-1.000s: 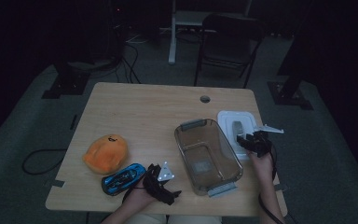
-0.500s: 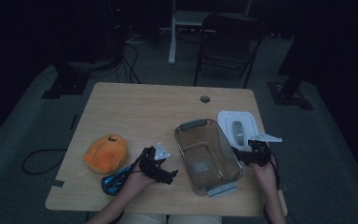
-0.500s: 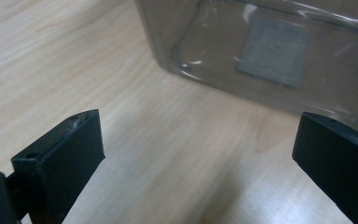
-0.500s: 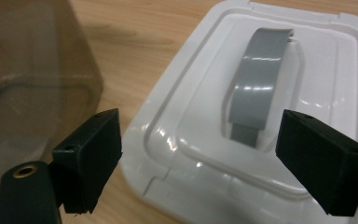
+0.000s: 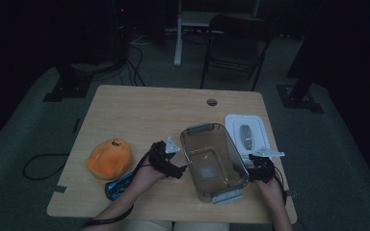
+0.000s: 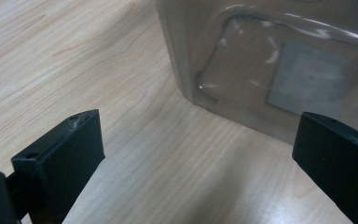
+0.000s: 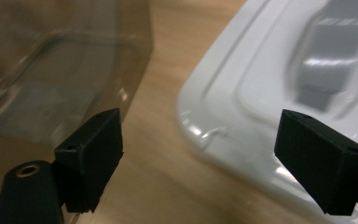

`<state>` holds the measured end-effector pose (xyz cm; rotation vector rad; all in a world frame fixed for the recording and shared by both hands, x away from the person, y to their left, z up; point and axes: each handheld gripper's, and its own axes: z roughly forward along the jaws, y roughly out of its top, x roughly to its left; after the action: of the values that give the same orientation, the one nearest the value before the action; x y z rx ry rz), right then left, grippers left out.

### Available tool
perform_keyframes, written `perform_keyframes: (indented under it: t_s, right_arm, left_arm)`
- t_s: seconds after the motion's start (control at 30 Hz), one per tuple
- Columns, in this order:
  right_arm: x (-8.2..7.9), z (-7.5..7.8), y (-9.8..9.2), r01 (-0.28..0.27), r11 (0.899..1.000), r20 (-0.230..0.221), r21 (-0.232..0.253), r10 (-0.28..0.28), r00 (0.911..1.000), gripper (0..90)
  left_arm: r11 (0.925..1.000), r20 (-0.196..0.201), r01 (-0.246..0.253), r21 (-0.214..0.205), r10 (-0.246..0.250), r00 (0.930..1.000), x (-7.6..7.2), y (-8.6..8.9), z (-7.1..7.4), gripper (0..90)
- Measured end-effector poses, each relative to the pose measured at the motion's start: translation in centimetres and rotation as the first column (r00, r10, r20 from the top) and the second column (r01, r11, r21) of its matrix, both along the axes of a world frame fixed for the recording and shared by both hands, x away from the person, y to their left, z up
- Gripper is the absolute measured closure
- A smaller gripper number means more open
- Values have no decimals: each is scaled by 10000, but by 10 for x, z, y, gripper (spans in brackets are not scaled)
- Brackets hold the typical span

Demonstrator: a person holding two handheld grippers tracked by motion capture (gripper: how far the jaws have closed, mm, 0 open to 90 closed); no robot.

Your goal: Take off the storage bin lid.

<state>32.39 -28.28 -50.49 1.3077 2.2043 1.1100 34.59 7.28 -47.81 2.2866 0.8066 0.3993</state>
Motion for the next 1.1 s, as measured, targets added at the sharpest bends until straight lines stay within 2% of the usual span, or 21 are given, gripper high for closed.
perform_keyframes:
  t_s: [0.07,0.13,0.27,0.57,0.8,1.03,1.1]
  right_arm:
    - [-3,-5,5,-266,9996,-273,12,266,9993,155]
    - [-6,-7,7,-352,9994,-307,60,353,9989,156]
    - [-12,-9,14,-413,9989,-243,-211,407,9989,159]
    - [-28,-11,28,-808,9958,-50,-422,807,9967,159]
    - [-35,-13,39,-1037,9935,67,-469,1041,9945,159]
    - [-37,-16,48,-1369,9902,-107,-275,1367,9906,159]
    - [-39,-17,53,-1539,9874,-125,-363,1535,9881,159]
  left_arm:
    - [10000,4,-1,2,1,10000,4,1,1,25]
    - [10000,-46,-3,13,3,10000,6,2,1,25]
    - [9990,-30,95,440,-94,10000,9,4,2,25]
    - [9968,-131,256,756,-246,9996,21,11,3,25]
    - [9967,-162,34,806,-21,9999,31,16,3,25]
    - [9950,-140,-243,968,258,9996,43,19,5,25]
    - [9947,-184,-320,979,340,9993,47,21,4,25]
